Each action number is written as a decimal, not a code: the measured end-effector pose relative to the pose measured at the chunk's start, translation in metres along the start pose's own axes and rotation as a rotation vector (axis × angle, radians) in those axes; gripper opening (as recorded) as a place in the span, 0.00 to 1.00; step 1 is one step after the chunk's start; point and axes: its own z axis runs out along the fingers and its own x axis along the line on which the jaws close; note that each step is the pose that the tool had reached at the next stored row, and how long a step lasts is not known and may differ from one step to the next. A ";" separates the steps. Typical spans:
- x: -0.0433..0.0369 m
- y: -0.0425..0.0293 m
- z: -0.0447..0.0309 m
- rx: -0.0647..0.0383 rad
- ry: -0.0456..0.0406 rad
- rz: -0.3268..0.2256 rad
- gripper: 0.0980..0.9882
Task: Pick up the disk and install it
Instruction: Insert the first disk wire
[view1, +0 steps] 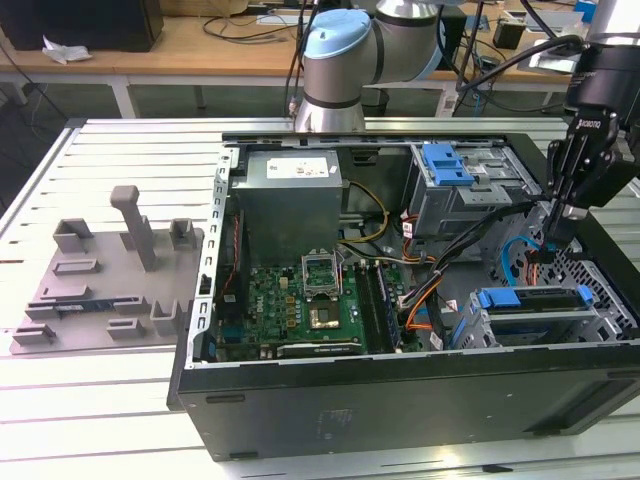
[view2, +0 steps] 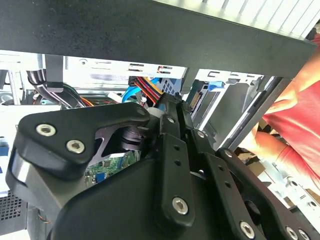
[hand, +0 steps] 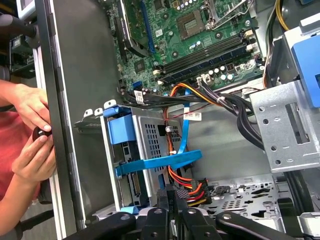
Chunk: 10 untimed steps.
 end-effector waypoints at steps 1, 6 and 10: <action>0.0000 0.0000 0.0000 0.000 0.0001 0.000 0.08; -0.0001 0.0001 0.0000 0.000 0.0000 0.000 0.08; 0.0007 0.0049 0.0001 0.002 0.0003 -0.004 0.08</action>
